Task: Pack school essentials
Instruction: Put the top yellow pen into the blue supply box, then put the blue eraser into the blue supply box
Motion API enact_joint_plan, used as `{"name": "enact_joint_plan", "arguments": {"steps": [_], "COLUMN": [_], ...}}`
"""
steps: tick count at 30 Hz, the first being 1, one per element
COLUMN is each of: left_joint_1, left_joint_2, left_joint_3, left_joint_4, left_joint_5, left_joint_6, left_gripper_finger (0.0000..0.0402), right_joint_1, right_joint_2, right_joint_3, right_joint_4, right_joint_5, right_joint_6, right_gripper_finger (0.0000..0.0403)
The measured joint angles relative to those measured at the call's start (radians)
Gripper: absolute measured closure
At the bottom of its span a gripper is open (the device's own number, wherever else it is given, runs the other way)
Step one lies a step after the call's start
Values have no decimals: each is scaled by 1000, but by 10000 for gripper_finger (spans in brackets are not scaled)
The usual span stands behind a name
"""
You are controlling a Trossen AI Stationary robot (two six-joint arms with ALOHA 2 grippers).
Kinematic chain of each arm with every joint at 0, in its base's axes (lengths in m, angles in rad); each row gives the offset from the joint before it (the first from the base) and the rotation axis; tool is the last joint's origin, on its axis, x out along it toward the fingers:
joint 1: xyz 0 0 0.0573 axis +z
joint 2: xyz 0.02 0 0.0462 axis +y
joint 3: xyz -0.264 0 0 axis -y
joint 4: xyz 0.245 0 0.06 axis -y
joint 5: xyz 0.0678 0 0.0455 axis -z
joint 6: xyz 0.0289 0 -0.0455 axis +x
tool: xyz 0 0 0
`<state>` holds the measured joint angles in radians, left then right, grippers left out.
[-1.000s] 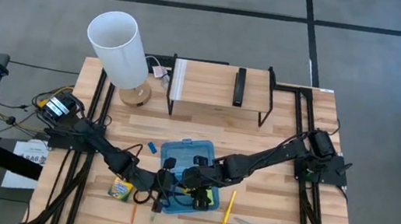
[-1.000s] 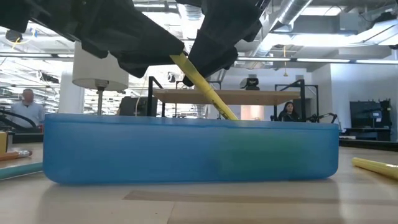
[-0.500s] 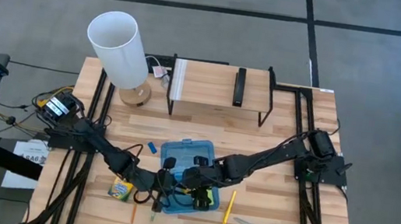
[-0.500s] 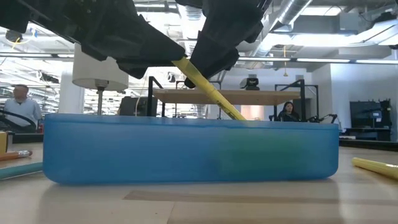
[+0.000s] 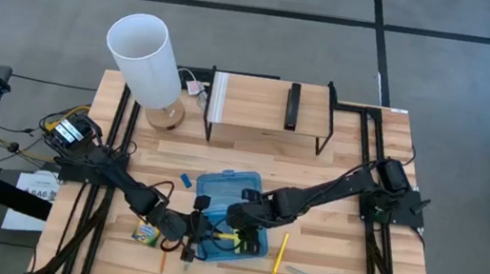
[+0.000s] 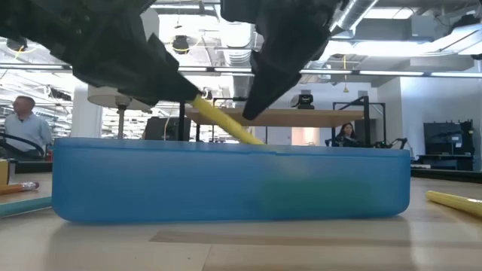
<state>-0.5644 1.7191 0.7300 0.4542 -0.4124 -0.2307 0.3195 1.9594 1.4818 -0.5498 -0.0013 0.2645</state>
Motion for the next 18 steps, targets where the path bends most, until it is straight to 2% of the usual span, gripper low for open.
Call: {"name": "enact_joint_plan", "arguments": {"steps": [7, 18], "left_joint_1": [-9, -9], "left_joint_2": [0, 0], "left_joint_3": [0, 0], "left_joint_4": [-13, -44], "left_joint_5": [-4, 43], "left_joint_6": [-46, -79], "left_gripper_finger": [364, 232], "right_joint_1": [1, 1], "right_joint_2": [0, -6], "right_joint_3": [0, 0], "right_joint_4": [-25, -30], "right_joint_5": [0, -1], "right_joint_6": [8, 7], "right_gripper_finger": [215, 215]}}
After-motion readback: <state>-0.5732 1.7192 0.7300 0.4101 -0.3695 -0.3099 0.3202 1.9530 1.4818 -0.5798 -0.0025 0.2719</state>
